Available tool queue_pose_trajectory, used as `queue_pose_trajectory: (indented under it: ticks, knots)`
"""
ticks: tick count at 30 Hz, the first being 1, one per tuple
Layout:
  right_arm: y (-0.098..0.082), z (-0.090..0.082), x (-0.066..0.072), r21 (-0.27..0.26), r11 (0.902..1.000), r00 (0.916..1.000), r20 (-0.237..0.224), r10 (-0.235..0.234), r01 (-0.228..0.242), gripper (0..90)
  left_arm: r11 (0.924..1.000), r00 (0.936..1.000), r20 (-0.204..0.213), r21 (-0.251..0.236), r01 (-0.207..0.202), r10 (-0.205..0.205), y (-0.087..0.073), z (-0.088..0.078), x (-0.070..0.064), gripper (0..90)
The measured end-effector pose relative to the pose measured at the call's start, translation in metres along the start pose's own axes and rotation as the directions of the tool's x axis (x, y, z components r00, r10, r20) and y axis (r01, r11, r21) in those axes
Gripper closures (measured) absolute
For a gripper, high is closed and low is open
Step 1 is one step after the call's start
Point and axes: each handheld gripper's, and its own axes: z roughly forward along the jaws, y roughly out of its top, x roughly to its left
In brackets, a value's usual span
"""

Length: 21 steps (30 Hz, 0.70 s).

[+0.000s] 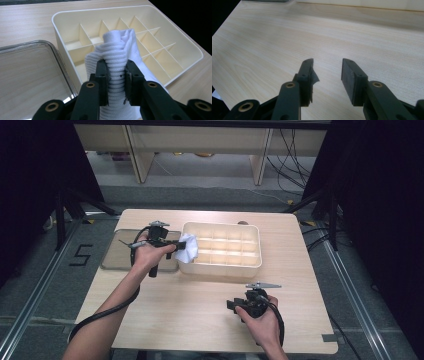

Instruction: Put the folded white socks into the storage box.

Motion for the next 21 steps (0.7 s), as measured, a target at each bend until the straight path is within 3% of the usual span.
queue_pose_trajectory:
  ticks: [2, 7, 12, 16, 20, 21]
  knots:
    - [-0.001, 0.001, -0.001, -0.010, 0.9998, 0.9997, -0.017, -0.015, 0.015, 62.3, 0.9999, 0.9999, 0.006, -0.011, 0.011, -0.011, 0.001, 0.002, -0.002, 75.1]
    - [-0.001, 0.001, -0.001, -0.016, 0.9998, 0.9995, -0.029, -0.013, 0.013, 62.3, 1.0000, 0.9999, 0.010, 0.003, -0.004, 0.004, 0.003, 0.006, -0.004, 75.1]
    - [-0.001, 0.001, -0.001, -0.014, 0.9998, 0.9995, -0.027, -0.014, 0.014, 62.3, 0.9999, 0.9996, 0.027, 0.003, 0.010, -0.010, 0.003, 0.011, -0.010, 75.1]
    - [-0.001, 0.001, -0.002, -0.016, 0.9998, 0.9997, -0.019, -0.014, 0.014, 62.3, 0.9999, 0.9994, 0.033, 0.011, -0.012, 0.012, 0.004, 0.010, -0.014, 75.0]
    - [-0.002, 0.000, -0.001, 0.005, 0.9999, 0.9999, -0.006, 0.009, -0.009, 62.3, 1.0000, 0.9990, 0.046, 0.002, -0.001, 0.001, 0.005, 0.010, -0.016, 75.1]
    - [-0.002, 0.001, -0.002, -0.005, 1.0000, 1.0000, -0.006, -0.004, 0.004, 62.3, 1.0000, 0.9989, 0.046, -0.001, 0.005, -0.005, 0.005, 0.010, -0.016, 75.0]
